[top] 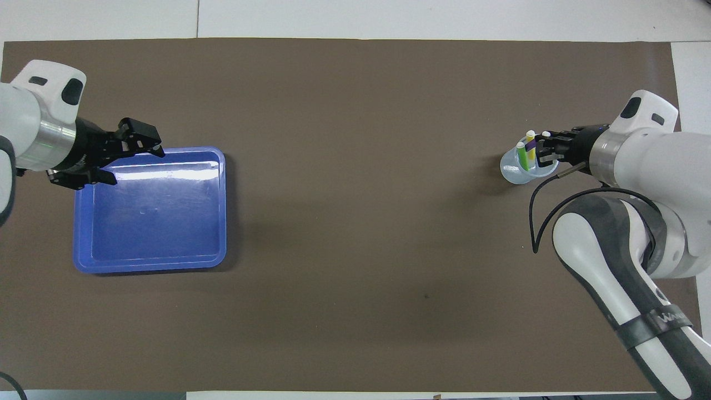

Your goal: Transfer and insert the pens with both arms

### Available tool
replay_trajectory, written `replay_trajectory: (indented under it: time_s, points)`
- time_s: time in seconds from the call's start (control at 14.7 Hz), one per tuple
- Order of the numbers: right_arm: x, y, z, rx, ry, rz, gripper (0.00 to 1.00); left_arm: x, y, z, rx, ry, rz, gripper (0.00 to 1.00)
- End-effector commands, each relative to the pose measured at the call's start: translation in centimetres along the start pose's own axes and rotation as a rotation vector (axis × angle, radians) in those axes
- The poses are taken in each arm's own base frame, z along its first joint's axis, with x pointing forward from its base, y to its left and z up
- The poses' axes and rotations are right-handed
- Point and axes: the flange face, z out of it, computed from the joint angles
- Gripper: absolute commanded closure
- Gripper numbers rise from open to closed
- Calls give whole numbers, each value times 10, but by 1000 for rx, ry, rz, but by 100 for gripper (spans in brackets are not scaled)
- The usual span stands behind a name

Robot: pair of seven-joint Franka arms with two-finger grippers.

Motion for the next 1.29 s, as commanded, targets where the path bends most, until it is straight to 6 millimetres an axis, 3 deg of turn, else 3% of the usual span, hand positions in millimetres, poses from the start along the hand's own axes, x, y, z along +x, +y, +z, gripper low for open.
replay_trajectory:
  time_s: [0.0,0.07,0.14,0.27,0.41,0.61,0.81,0.95,1.22]
  points:
    - [-4,2,8,-10,6,-6,100,-4,-23,-34,63,-38,197,0]
    - [-4,2,9,-6,5,0,51,-12,-15,-49,69,-63,281,0]
    - [-3,2,8,-5,6,4,24,-22,-5,-61,75,-73,342,0]
    - [-1,2,7,-6,10,7,19,-38,11,-74,79,-50,367,0]
    - [4,3,3,-8,18,6,0,-43,28,-61,81,-9,400,0]
    - [23,6,-17,5,16,15,0,-40,32,-58,77,10,409,0]
    - [42,19,-51,33,-43,65,0,-30,29,-52,53,41,370,0]
    - [51,30,-78,36,-90,127,0,-21,27,-38,52,42,347,0]
    - [70,38,-132,-80,-202,242,0,-17,5,-46,20,-2,296,0]
